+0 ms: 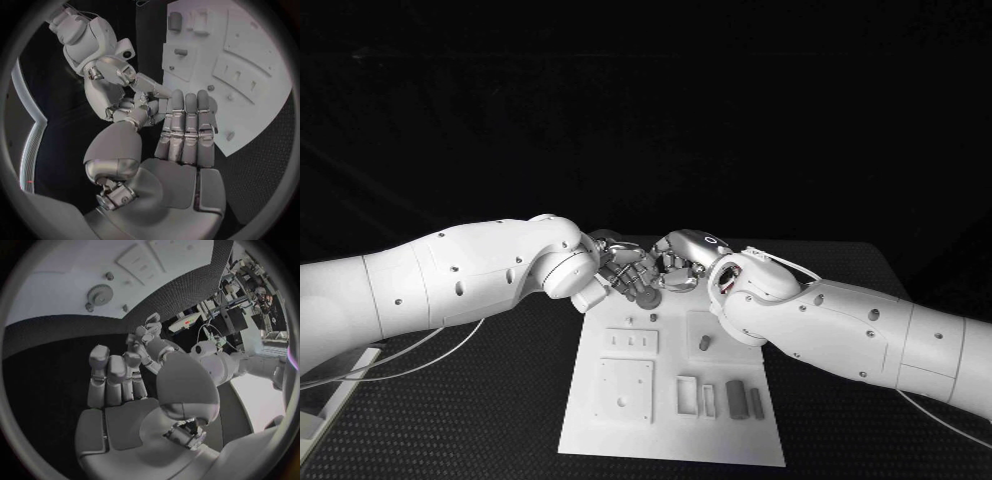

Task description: Assemble the parts on the task board

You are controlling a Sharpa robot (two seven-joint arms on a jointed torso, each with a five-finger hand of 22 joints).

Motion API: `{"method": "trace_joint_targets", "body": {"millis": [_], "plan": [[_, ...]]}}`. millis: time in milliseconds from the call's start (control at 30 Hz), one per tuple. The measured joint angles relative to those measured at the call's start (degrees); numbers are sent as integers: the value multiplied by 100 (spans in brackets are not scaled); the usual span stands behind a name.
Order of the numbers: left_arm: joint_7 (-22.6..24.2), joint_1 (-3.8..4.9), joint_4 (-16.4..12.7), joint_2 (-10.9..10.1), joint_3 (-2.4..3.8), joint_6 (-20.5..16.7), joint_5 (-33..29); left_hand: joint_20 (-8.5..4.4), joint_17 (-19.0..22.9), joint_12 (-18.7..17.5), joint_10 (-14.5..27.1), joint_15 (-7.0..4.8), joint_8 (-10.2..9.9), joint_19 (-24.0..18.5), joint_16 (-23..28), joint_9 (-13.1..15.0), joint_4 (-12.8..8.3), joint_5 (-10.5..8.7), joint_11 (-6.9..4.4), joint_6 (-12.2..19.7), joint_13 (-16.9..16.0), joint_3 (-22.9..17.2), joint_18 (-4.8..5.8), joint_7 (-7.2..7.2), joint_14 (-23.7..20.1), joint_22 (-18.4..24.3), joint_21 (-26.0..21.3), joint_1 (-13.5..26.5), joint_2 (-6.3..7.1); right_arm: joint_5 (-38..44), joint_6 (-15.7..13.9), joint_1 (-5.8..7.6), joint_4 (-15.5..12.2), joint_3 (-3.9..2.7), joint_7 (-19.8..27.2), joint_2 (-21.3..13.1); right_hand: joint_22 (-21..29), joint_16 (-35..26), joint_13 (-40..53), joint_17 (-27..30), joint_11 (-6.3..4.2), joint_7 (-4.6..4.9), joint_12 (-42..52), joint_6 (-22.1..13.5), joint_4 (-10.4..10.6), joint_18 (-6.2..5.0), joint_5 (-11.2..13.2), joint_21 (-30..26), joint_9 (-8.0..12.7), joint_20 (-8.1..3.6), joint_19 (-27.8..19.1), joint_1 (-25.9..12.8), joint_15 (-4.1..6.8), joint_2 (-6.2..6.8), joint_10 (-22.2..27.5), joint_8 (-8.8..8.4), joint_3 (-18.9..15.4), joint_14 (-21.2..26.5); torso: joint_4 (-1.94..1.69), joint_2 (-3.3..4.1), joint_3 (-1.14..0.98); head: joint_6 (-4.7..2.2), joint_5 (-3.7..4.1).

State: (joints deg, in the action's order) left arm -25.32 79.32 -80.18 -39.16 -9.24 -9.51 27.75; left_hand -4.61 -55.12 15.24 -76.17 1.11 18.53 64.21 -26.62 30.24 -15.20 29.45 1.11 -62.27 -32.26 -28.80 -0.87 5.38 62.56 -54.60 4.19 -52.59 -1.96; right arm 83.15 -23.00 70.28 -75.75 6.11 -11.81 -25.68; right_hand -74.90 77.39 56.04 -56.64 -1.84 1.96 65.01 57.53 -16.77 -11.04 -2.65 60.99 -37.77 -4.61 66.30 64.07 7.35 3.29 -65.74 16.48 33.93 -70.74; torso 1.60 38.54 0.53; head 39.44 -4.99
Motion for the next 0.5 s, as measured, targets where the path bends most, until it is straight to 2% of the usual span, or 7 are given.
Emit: {"method": "trace_joint_targets", "body": {"millis": [33,133,167,200,300,500], "plan": [[6,-1,1,-1,0,-1,1,0,0,0,0,0,0,0,0,0,0,0,0,0,0,-1,0,0,0,0,0,0,0,-7,0,0,6,0,4,1,0,0,-3,0,0,0,0,0,0,0,0,0,0,0,0,-6,0,6,0,0,0,0,0,0,0,-2,1],[23,-1,1,-2,0,-3,5,0,-4,0,-1,-11,0,0,0,63,9,-2,1,0,-8,-32,0,0,11,-12,0,-1,0,-38,0,0,27,0,18,3,0,-30,-5,1,0,18,-39,-18,0,0,-1,0,1,1,0,-131,4,131,0,-2,-3,4,0,0,0,-4,1],[33,-1,1,-3,0,-3,7,0,-7,0,-3,-18,0,0,0,76,8,-20,2,0,-8,-44,0,0,18,-12,0,-1,-1,-58,-1,-1,36,0,25,2,0,-30,-9,1,16,61,-39,-61,4,-1,-3,0,2,1,0,-181,13,182,16,-44,-38,14,0,-1,1,-5,1],[41,0,1,-5,0,-4,9,-1,-7,0,-11,-19,1,1,0,77,8,-24,10,0,-14,-51,0,0,18,-19,0,-1,-1,-73,-1,-3,42,0,29,-1,0,-30,-9,1,44,150,-52,-150,12,-1,-8,-11,27,1,0,-246,12,246,44,-141,-106,14,-1,0,1,-7,2],[87,8,-7,-8,16,-4,11,-20,-13,0,-11,-20,1,20,0,45,7,-48,11,0,-18,-58,0,0,20,-28,0,-2,-2,-128,-1,-17,54,12,49,-26,12,-40,-9,-1,140,304,-84,-304,23,0,-9,-44,108,12,-12,-444,-62,319,140,-339,-264,109,-3,-1,2,-8,2],[214,23,-69,-10,37,17,4,-20,-25,0,-43,-41,29,21,0,63,7,-67,-1,-7,-39,-58,0,-7,41,-49,0,-3,-3,-228,0,-34,71,22,121,-94,37,-52,3,-30,277,407,-92,-459,10,2,-7,-115,153,53,-52,-454,-194,389,278,-514,-420,198,-3,-1,1,-15,2]]}}
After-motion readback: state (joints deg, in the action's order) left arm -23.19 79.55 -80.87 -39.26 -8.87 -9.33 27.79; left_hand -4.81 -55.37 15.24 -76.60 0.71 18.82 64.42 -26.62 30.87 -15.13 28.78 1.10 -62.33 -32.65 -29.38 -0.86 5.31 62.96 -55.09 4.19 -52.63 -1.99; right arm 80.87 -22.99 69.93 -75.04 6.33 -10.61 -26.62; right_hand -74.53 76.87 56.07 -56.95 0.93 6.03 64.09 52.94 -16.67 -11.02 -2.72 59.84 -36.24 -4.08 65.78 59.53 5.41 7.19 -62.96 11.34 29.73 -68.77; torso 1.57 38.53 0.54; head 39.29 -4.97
